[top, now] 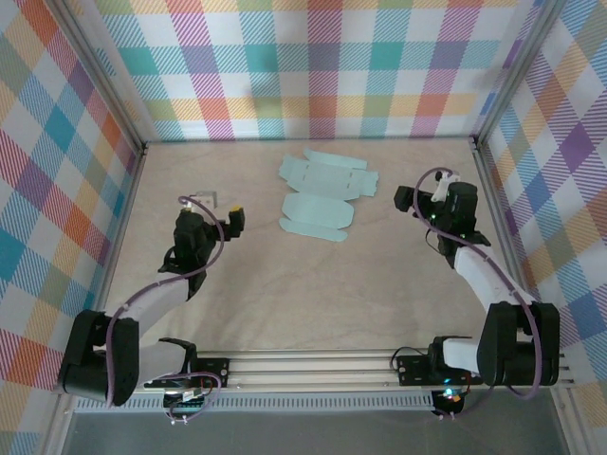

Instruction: Fold the paper box

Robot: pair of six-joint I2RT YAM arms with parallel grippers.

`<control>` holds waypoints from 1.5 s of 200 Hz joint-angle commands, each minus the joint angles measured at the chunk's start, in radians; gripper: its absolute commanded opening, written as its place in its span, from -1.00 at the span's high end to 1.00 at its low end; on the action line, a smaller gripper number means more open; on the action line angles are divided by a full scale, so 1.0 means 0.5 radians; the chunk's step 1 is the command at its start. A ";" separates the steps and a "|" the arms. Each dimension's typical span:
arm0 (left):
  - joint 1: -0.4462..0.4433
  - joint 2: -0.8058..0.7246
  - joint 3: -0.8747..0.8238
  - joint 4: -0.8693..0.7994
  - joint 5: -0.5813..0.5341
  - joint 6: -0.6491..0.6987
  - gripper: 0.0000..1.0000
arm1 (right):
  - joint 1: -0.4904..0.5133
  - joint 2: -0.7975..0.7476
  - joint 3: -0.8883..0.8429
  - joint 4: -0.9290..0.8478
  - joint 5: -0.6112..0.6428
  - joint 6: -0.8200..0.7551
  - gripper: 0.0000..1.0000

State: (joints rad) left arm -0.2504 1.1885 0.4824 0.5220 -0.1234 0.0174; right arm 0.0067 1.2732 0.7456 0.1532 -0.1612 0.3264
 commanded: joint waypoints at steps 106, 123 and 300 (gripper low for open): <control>-0.708 0.000 -0.059 0.041 -0.037 -0.278 -1.00 | 0.195 1.369 0.908 -0.272 -0.824 0.949 0.08; -0.708 -0.061 -0.085 -0.008 -0.072 -0.266 -1.00 | 0.207 1.497 1.052 -0.303 -0.827 0.956 0.12; -0.708 -0.239 -0.222 -0.125 -0.226 -0.427 -1.00 | 0.501 1.262 0.430 0.409 -0.080 1.752 1.00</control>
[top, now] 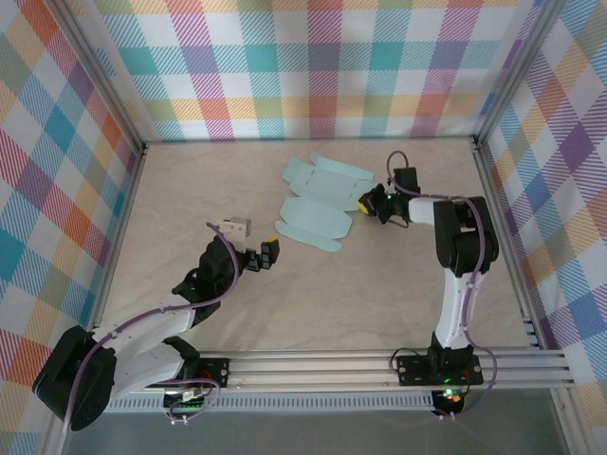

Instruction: Fold the paper box

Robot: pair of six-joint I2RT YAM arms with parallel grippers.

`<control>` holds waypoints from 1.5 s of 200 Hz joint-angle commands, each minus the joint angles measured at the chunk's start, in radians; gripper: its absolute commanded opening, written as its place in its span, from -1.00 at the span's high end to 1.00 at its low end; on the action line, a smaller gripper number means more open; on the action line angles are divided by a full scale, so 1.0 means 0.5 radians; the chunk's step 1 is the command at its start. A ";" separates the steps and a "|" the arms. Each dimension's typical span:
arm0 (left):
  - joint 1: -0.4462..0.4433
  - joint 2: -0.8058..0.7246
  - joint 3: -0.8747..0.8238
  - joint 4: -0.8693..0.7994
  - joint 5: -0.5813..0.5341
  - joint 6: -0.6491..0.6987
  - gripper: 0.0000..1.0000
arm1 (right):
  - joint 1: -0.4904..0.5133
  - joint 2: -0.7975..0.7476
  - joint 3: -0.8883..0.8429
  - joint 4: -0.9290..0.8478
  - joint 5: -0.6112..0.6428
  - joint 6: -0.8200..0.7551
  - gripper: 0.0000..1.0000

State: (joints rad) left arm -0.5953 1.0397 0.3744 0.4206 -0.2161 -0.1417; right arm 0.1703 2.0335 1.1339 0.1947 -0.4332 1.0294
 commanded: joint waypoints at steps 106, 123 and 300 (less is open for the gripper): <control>-0.018 0.354 0.113 0.290 0.135 -0.199 -1.00 | 0.617 -0.934 -0.508 -0.252 1.497 -0.516 -0.60; -0.021 0.384 0.102 0.334 0.198 -0.149 -1.00 | 0.452 -0.736 -0.197 -0.439 1.086 -0.921 -0.70; -0.024 0.016 0.008 0.024 0.062 0.050 -1.00 | 0.284 0.481 1.177 -1.304 -0.030 -1.219 -0.63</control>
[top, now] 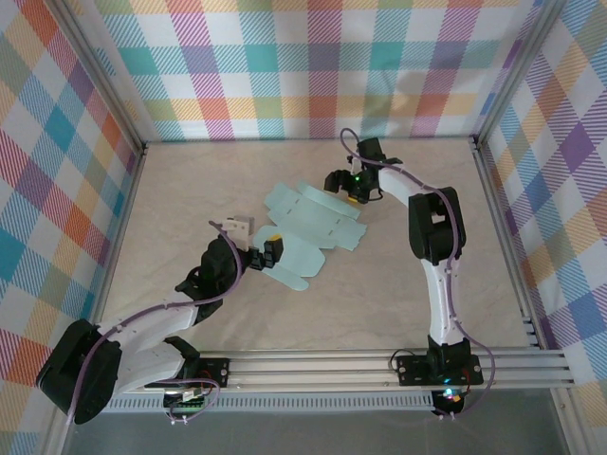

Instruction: Fold the paper box

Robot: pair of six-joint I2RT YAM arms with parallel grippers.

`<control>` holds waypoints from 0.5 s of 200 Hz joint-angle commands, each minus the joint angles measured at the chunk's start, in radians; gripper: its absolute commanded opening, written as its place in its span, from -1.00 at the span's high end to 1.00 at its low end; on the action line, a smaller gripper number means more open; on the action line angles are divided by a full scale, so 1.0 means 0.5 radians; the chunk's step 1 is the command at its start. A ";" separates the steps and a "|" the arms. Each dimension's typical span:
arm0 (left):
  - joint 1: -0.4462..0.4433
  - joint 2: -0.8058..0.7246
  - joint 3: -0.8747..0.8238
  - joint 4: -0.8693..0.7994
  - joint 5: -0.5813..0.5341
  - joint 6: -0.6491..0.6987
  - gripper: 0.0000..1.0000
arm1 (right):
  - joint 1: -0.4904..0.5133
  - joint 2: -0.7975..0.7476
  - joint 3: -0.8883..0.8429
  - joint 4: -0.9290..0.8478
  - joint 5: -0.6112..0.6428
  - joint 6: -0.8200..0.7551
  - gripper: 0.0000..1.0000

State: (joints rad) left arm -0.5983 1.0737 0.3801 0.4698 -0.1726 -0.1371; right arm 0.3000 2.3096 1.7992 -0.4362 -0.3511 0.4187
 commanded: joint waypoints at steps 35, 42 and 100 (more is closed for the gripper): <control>-0.018 -0.029 0.030 -0.094 -0.003 0.035 -1.00 | 0.023 -0.257 -0.463 0.109 -0.278 0.044 -0.54; -0.017 -0.016 0.034 -0.092 -0.002 0.033 -1.00 | 0.023 -0.311 -0.546 0.149 -0.285 0.054 -0.52; -0.018 0.228 0.107 -0.012 0.028 -0.010 -1.00 | 0.078 -0.809 -1.347 0.551 -0.452 0.276 -0.25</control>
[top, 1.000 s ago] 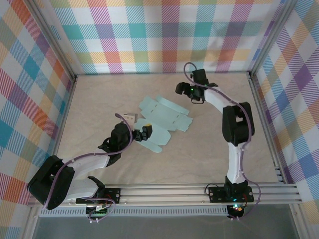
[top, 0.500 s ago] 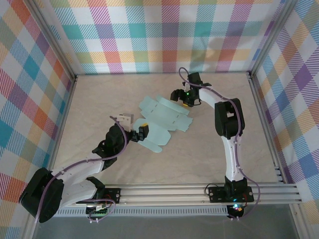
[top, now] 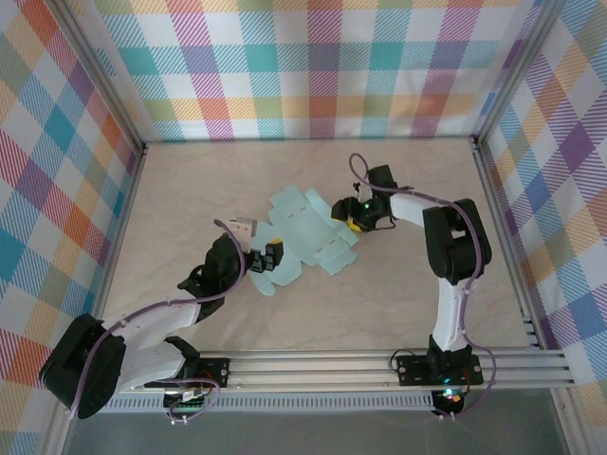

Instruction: Fold the paper box

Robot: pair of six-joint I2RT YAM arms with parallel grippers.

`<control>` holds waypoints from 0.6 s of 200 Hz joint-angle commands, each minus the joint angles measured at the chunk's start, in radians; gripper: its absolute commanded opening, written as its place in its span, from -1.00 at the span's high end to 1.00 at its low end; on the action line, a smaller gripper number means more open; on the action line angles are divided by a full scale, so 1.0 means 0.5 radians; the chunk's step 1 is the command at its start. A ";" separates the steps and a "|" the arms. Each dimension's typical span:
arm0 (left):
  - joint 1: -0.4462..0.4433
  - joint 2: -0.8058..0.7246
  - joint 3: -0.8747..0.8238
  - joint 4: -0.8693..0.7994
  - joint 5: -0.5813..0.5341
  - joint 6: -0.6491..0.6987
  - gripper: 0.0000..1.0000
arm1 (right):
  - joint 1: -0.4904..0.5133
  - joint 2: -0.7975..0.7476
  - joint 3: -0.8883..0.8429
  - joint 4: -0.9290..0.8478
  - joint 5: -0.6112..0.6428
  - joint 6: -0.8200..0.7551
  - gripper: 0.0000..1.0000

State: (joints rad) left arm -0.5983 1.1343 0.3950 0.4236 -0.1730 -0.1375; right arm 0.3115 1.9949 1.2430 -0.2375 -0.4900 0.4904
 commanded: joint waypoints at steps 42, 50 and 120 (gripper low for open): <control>-0.003 0.413 0.192 0.228 0.110 -0.297 -1.00 | 0.089 -0.473 -0.630 0.325 -0.155 0.261 -0.21; 0.009 0.460 0.227 0.230 0.125 -0.395 -1.00 | 0.089 -0.499 -0.641 0.324 -0.114 0.259 -0.27; 0.173 0.678 0.524 -0.220 0.339 -0.985 -1.00 | -0.062 -0.319 -0.482 0.454 -0.191 0.289 -0.41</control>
State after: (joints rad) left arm -0.5446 1.4425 0.6228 0.4088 -0.0647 -0.5026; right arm 0.3096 1.7866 0.9562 -0.0708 -0.5365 0.6209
